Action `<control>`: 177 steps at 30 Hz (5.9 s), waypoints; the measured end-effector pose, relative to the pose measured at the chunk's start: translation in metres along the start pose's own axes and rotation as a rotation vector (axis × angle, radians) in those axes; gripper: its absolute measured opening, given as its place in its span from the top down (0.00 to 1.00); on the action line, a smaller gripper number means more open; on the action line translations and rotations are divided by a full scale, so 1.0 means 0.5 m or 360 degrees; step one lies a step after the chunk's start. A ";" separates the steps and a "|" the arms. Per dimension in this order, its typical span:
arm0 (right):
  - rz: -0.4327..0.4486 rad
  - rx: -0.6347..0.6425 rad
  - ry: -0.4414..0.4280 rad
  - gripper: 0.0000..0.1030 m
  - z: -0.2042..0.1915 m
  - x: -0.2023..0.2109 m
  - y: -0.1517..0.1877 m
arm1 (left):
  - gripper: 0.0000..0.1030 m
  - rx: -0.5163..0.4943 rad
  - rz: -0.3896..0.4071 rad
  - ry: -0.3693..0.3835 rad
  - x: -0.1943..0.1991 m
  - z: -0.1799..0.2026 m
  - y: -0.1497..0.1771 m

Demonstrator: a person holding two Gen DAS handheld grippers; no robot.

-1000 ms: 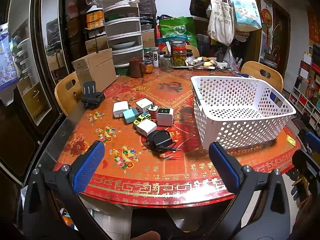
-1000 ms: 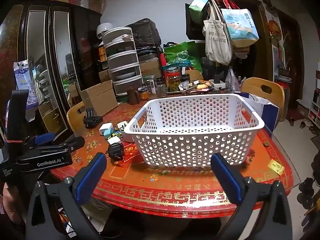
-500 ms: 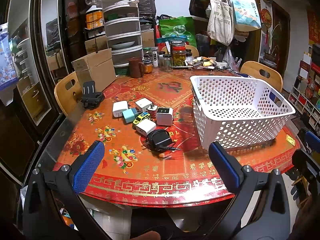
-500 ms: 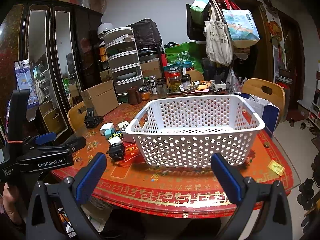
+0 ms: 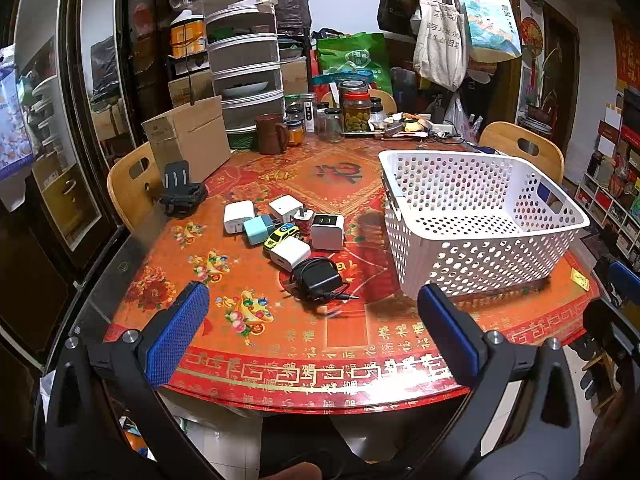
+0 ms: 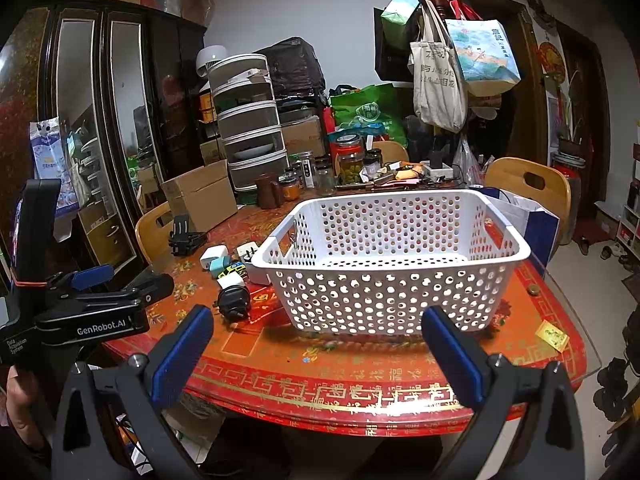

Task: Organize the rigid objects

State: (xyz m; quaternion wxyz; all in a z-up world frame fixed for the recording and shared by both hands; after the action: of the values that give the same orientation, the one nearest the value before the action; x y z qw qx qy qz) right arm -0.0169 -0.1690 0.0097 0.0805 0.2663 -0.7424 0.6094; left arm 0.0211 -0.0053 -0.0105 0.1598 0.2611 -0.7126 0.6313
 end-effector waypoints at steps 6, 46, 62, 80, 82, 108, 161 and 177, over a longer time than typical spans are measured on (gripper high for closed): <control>0.0000 -0.0002 0.0002 0.00 0.003 0.000 -0.001 | 0.00 -0.0002 0.0000 0.0001 0.000 0.000 0.001; -0.0212 -0.0388 0.0438 0.52 0.428 -0.136 -0.100 | 0.00 0.0113 -0.0338 0.0126 -0.308 -0.054 0.055; -0.0320 -0.0442 0.0381 0.77 0.450 -0.218 -0.079 | 0.00 -0.0016 -0.0496 0.0142 -0.451 0.076 0.058; -0.0335 -0.0420 0.0398 0.78 0.449 -0.229 -0.078 | 0.62 -0.0063 -0.0333 -0.0006 -0.401 0.044 0.043; -0.0335 -0.0420 0.0396 0.78 0.449 -0.229 -0.078 | 0.63 -0.0066 -0.0313 -0.0010 -0.393 0.037 0.037; -0.0341 -0.0422 0.0396 0.78 0.450 -0.229 -0.079 | 0.64 -0.0129 0.0021 -0.0010 -0.274 0.038 -0.111; -0.0382 -0.0406 0.0393 0.78 0.450 -0.229 -0.078 | 0.29 -0.1202 -0.0372 0.0195 -0.384 0.533 -0.178; -0.0430 -0.0391 0.0459 0.81 0.450 -0.240 -0.081 | 0.00 -0.0005 -0.0543 -0.0050 -0.582 -0.095 -0.260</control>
State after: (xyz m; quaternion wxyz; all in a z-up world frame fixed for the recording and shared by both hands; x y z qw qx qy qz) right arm 0.1505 -0.3512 -0.0636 0.2983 0.2616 -0.7495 0.5300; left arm 0.3273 0.0822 -0.0596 0.2537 0.3878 -0.6613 0.5899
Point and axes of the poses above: each gripper's, at about its wrist camera, not at the fingertips, and x roughly against the way its jaws point, z to its right, y to its underside, the point moved 3 cm from there along -x, roughly the way its jaws point, and after that the axes turned 10 degrees about -y, right-handed, at the moved point
